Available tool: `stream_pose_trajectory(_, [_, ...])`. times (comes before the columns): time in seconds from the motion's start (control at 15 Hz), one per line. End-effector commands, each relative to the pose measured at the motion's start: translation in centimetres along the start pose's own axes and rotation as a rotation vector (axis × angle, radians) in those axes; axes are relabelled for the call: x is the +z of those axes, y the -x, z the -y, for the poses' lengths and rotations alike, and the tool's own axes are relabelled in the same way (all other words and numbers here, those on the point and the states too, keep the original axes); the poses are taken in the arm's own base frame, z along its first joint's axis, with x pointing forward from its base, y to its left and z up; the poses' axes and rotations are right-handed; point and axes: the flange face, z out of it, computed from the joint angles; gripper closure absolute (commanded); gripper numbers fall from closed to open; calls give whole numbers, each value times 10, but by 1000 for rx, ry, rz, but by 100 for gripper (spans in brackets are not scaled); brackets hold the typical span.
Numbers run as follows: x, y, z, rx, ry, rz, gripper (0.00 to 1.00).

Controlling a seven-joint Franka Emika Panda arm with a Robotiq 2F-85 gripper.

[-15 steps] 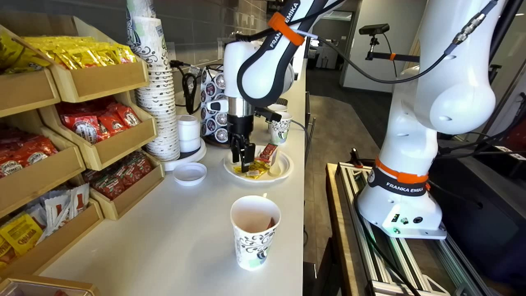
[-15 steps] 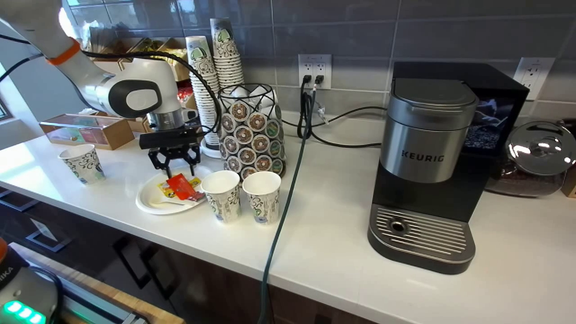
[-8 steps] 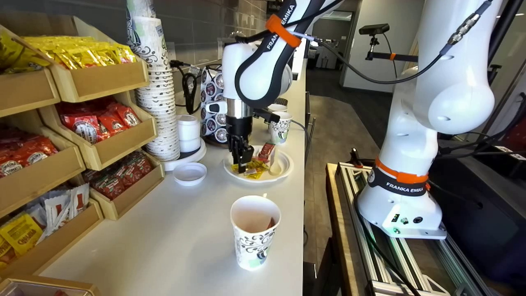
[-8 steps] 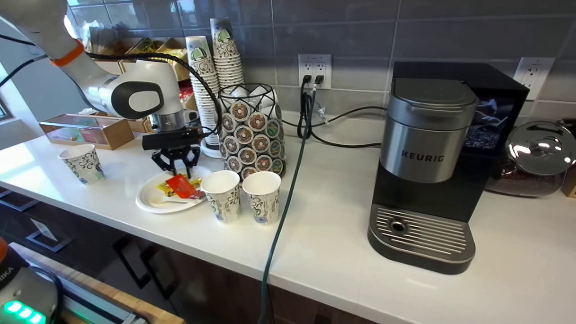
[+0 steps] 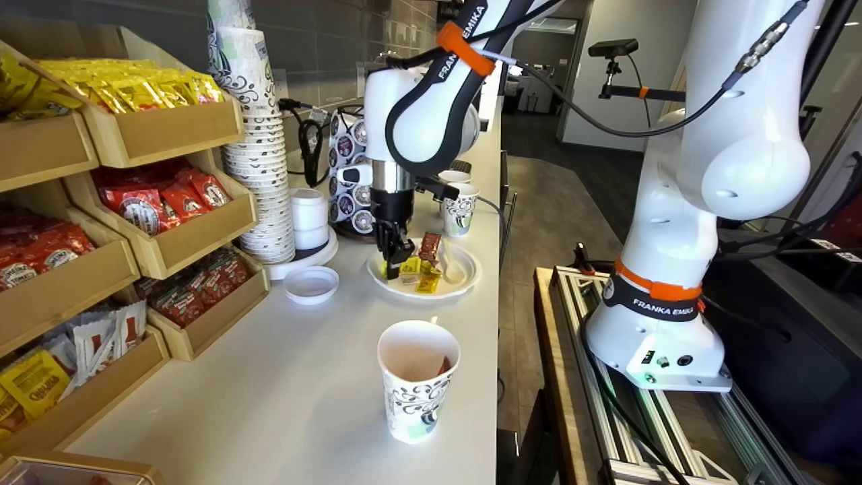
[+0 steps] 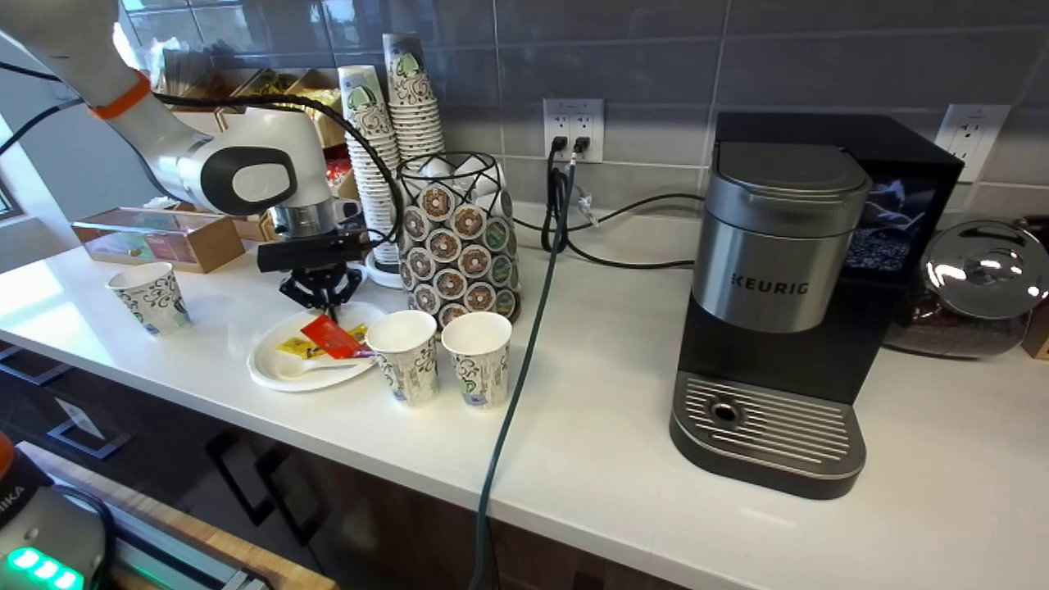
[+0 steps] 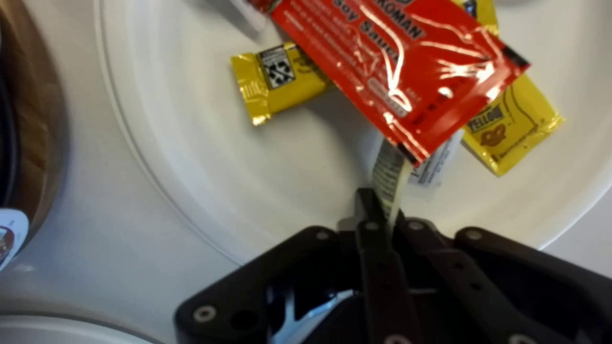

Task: Pick up one yellow sachet from the white paper plate and put it in the paper cup

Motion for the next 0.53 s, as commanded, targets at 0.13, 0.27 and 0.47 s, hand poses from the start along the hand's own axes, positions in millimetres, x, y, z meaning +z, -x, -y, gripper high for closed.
stream_pose_trajectory(0.13, [-26, 8, 21, 23, -8, -60, 95])
stream_pose_trajectory(0.27, [-37, 8, 33, -1, -20, -108, 96])
stream_pose_trajectory(0.47, [-59, 6, 56, -58, 1, -195, 95])
